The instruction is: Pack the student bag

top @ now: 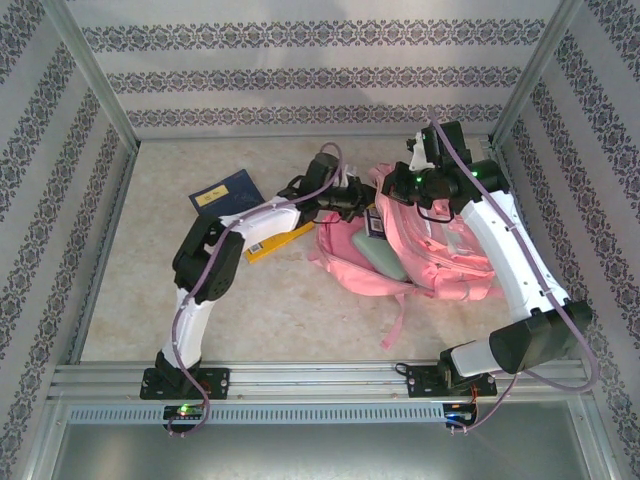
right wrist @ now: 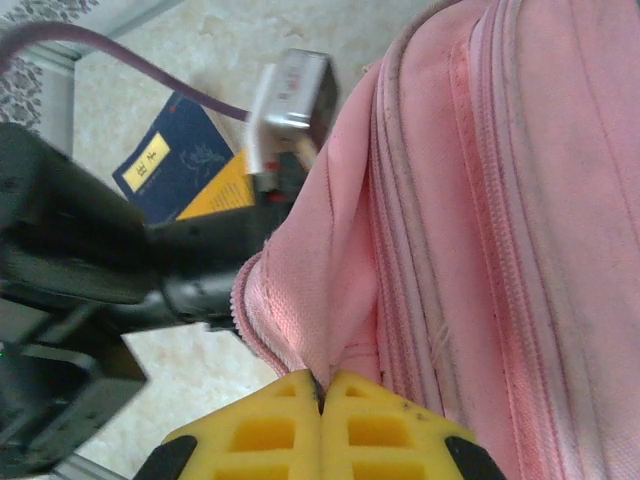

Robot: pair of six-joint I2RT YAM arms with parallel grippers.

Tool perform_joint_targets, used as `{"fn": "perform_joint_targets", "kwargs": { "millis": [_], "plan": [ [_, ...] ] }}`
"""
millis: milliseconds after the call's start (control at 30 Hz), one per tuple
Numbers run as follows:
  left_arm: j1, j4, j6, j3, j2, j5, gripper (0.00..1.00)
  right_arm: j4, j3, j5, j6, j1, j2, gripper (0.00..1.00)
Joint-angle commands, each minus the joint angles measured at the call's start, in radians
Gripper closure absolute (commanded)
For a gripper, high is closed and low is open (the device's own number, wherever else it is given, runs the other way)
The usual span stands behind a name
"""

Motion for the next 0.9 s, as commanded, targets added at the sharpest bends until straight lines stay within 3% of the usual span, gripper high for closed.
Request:
{"fn": "perform_joint_targets", "kwargs": {
  "millis": [0, 100, 167, 267, 433, 633, 867],
  "plan": [
    [-0.043, 0.085, -0.018, 0.082, 0.06, -0.057, 0.88, 0.162, -0.003, -0.015, 0.07, 0.021, -0.023, 1.0],
    [-0.073, 0.244, -0.096, 0.085, 0.133, -0.082, 0.57, 0.169, -0.021, 0.0, 0.076, 0.019, -0.029, 1.0],
    [-0.088, 0.363, -0.161, 0.098, 0.181, -0.075, 0.48, 0.167, -0.034, 0.002, 0.075, 0.015, -0.036, 1.0],
    [-0.091, 0.37, -0.128, 0.112, 0.173, -0.063, 0.37, 0.16, -0.053, 0.006, 0.065, 0.006, -0.05, 1.0],
    [-0.066, 0.186, 0.007, 0.084, 0.087, -0.034, 0.31, 0.146, -0.076, 0.019, 0.051, -0.02, -0.069, 1.0],
    [0.015, 0.174, 0.039, -0.136, -0.046, -0.044, 0.3, 0.135, -0.082, 0.02, 0.028, -0.036, -0.069, 1.0],
    [0.054, 0.04, 0.132, -0.16, -0.105, -0.002, 0.28, 0.137, -0.094, 0.02, 0.016, -0.039, -0.071, 1.0]
  ]
}}
